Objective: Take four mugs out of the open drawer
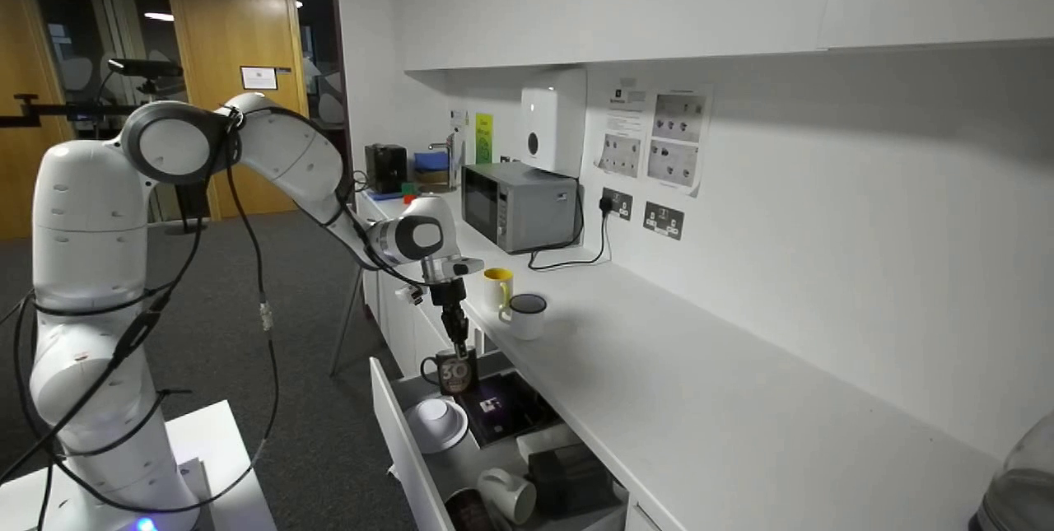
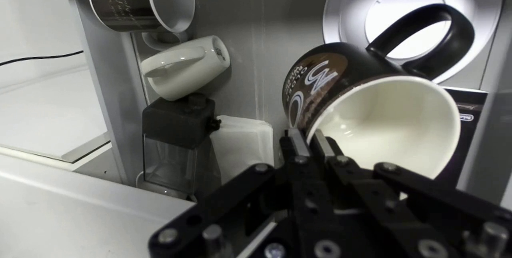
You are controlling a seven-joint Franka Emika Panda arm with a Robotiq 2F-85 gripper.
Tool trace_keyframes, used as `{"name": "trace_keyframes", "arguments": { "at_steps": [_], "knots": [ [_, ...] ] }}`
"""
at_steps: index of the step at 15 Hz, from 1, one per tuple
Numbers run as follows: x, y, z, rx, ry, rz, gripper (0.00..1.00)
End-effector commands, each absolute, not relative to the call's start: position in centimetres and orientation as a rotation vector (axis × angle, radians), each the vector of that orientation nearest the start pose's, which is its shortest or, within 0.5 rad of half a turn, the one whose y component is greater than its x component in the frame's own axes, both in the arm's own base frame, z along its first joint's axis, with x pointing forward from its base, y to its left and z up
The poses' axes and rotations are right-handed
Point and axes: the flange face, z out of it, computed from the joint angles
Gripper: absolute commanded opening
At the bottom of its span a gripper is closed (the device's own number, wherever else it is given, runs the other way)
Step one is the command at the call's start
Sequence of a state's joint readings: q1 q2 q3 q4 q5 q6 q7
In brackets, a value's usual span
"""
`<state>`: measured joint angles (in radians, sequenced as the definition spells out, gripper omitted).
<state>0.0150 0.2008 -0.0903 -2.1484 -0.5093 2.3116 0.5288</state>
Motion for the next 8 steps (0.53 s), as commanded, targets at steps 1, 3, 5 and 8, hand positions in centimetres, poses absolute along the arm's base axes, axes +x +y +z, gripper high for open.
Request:
{"name": "trace_keyframes", "arguments": {
  "at_steps": [1, 3, 5, 8],
  "knots": [
    [55.3, -6.1, 33.2, -3.426, 0.389, -0.142, 0.02],
    [55.4, -6.5, 33.7, -3.395, 0.381, -0.143, 0.02],
    [55.6, -7.1, 34.0, -3.368, 0.376, -0.137, 0.02],
    [55.7, -7.9, 34.6, -3.325, 0.374, -0.127, 0.02]
  ]
}}
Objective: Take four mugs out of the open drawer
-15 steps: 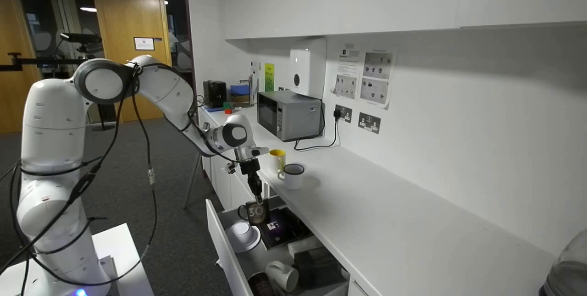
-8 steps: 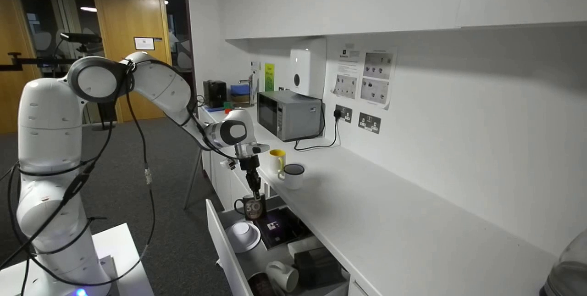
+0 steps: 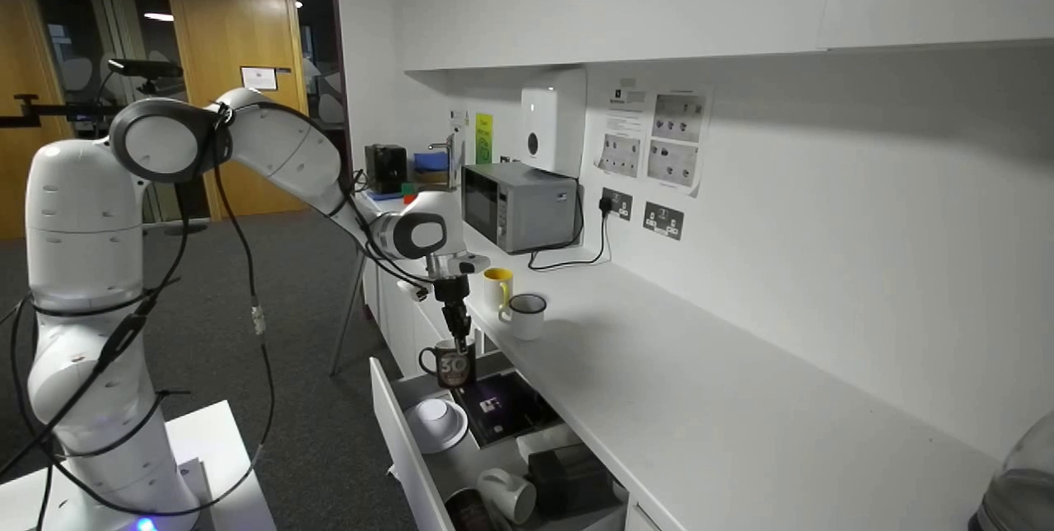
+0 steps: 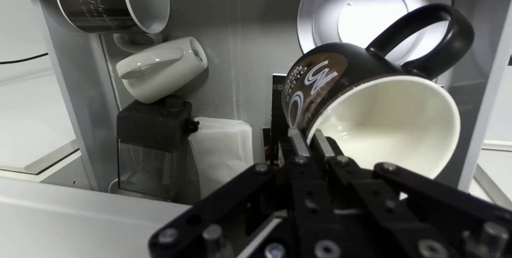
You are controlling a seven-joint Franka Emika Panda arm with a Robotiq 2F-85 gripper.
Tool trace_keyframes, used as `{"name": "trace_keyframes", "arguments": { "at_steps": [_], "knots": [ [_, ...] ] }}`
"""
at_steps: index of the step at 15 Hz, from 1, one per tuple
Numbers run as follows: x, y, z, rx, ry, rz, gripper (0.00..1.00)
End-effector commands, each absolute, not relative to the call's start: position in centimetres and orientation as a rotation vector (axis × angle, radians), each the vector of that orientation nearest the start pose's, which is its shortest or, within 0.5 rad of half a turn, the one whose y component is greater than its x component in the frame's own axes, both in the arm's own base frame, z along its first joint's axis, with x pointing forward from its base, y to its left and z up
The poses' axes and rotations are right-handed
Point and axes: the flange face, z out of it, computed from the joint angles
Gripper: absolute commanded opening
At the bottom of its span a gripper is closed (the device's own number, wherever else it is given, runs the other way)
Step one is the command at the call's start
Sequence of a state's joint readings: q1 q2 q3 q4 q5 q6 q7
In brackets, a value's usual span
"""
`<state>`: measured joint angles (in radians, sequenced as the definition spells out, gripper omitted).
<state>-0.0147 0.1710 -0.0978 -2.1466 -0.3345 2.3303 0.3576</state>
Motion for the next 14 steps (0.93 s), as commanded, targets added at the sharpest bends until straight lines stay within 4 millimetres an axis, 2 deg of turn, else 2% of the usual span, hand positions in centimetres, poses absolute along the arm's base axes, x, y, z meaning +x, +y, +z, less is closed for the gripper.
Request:
{"name": "trace_keyframes", "arguments": {
  "at_steps": [1, 14],
  "knots": [
    [55.7, -8.2, 34.7, -3.311, 0.373, -0.121, 0.02],
    [57.4, -13.0, 37.8, -3.157, 0.450, -0.162, 0.02]
  ]
}}
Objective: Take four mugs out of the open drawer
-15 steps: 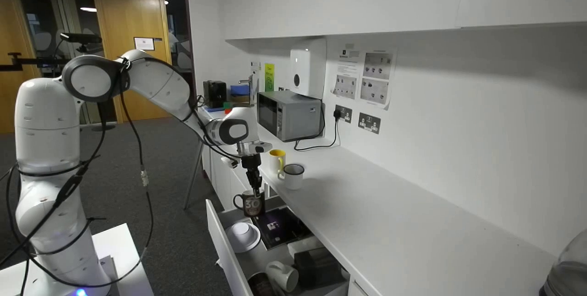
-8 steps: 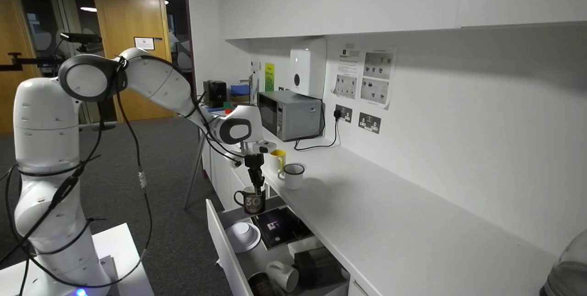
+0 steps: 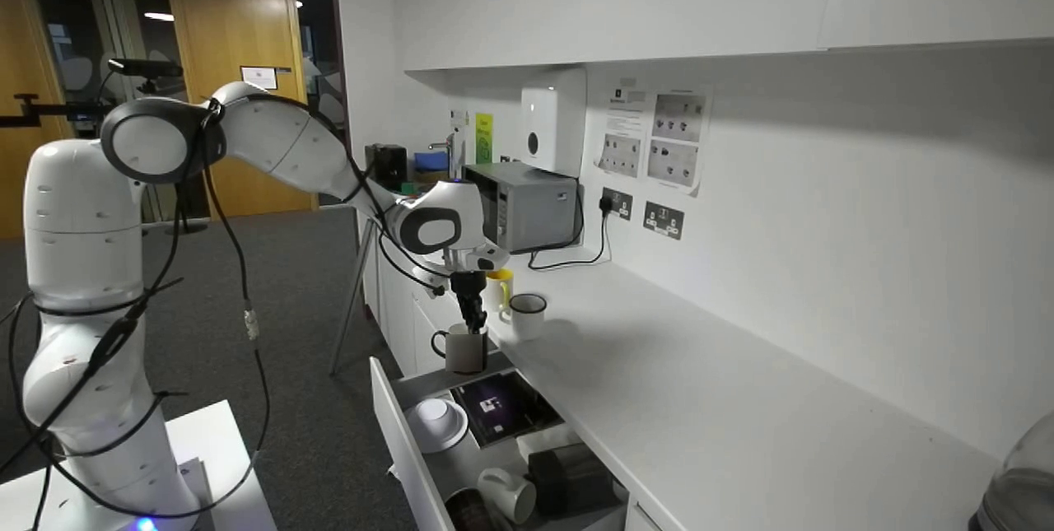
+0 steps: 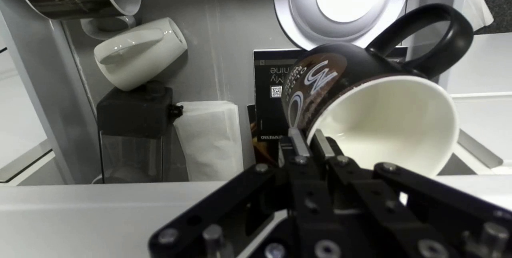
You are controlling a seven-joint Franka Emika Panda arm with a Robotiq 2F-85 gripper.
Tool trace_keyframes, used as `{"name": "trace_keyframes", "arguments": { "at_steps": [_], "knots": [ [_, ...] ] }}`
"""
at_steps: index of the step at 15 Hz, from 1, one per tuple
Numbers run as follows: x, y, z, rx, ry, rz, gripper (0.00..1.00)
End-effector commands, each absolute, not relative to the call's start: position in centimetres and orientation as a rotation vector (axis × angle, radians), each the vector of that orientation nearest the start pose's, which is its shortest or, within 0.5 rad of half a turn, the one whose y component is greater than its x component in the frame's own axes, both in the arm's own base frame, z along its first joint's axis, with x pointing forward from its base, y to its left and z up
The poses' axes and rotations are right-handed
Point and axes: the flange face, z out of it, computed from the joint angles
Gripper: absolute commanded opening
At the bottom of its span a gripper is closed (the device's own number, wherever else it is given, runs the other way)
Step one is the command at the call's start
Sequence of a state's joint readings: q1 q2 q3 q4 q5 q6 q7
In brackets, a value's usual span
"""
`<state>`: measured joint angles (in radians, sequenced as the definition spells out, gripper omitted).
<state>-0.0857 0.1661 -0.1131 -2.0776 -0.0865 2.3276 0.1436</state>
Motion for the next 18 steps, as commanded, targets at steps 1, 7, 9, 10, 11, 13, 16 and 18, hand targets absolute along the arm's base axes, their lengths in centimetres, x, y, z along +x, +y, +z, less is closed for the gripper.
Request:
{"name": "trace_keyframes", "arguments": {
  "at_steps": [1, 7, 9, 10, 11, 13, 16, 18],
  "knots": [
    [57.5, -13.3, 38.0, -3.151, 0.460, -0.165, 0.02],
    [58.1, -14.9, 38.5, -3.109, 0.518, -0.166, 0.02],
    [58.2, -15.3, 38.8, -3.094, 0.541, -0.168, 0.02],
    [58.3, -15.6, 39.0, -3.087, 0.554, -0.168, 0.02],
    [58.4, -15.8, 39.2, -3.080, 0.564, -0.167, 0.02],
    [58.6, -16.3, 39.6, -3.067, 0.583, -0.157, 0.02],
    [58.8, -17.1, 40.3, -3.055, 0.610, -0.148, 0.02],
    [59.1, -17.7, 40.7, -3.048, 0.627, -0.147, 0.02]
  ]
}}
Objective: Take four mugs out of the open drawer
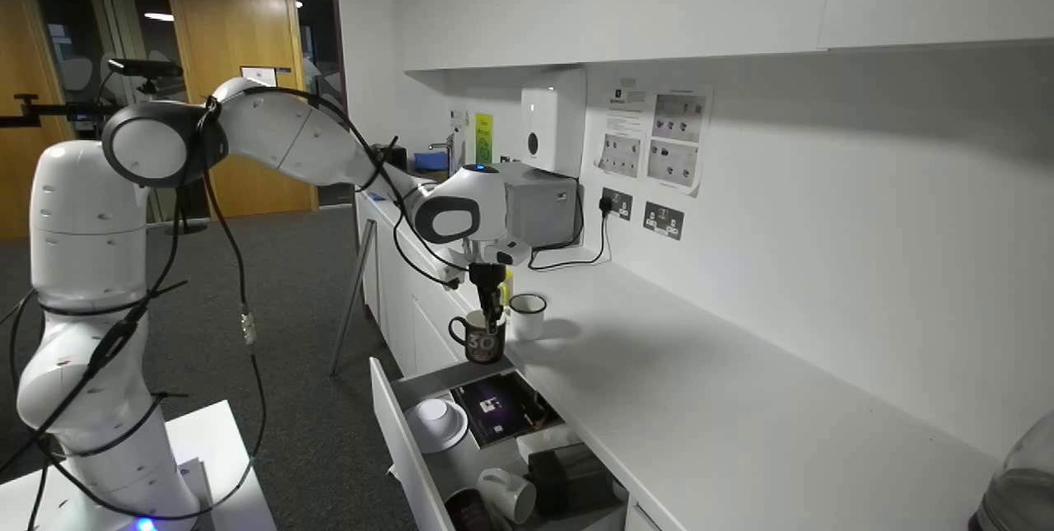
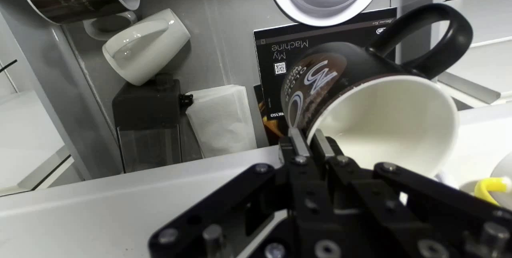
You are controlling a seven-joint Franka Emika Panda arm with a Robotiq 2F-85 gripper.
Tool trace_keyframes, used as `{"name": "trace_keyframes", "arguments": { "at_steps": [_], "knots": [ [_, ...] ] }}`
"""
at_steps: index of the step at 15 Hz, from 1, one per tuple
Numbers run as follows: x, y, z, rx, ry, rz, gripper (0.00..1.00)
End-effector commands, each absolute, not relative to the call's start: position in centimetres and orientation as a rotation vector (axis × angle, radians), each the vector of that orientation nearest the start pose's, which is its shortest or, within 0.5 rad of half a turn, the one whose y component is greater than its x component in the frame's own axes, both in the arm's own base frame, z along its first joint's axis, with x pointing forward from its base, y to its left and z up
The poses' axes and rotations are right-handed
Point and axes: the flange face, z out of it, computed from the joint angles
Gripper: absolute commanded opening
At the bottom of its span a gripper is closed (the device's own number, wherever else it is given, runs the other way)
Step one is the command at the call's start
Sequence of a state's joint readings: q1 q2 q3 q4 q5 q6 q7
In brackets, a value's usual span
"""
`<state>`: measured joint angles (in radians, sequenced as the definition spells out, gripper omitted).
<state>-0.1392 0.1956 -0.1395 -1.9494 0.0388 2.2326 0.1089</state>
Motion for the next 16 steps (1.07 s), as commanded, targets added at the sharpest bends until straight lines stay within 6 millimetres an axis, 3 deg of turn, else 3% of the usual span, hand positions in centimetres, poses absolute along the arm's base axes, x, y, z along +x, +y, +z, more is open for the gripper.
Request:
{"name": "trace_keyframes", "arguments": {
  "at_steps": [1, 7, 16],
  "knots": [
    [59.3, -18.0, 40.9, -3.043, 0.636, -0.151, 0.02],
    [60.7, -19.2, 41.8, -3.024, 0.671, -0.158, 0.02],
    [62.4, -20.9, 41.4, -3.002, 0.707, -0.128, 0.02]
  ]
}}
